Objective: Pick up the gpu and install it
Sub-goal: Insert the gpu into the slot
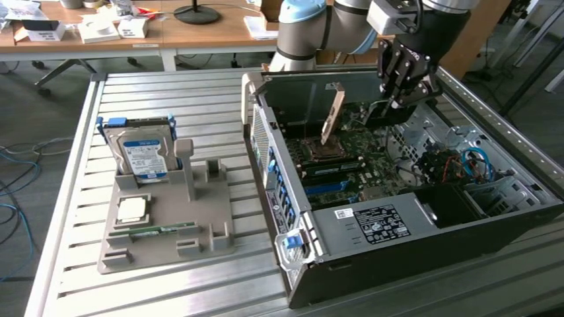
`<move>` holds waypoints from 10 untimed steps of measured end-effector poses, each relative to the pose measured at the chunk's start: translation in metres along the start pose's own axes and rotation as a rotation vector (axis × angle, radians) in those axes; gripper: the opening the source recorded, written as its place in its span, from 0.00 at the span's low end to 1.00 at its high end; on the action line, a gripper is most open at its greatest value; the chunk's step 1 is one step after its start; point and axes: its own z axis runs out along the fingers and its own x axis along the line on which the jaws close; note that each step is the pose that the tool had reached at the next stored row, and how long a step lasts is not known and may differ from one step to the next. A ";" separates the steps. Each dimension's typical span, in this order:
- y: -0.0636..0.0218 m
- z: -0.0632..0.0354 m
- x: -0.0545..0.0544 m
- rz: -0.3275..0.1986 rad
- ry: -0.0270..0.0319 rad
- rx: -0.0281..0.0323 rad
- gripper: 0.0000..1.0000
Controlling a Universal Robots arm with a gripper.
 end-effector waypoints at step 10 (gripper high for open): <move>0.0008 0.0045 0.001 0.053 0.0015 0.0152 0.26</move>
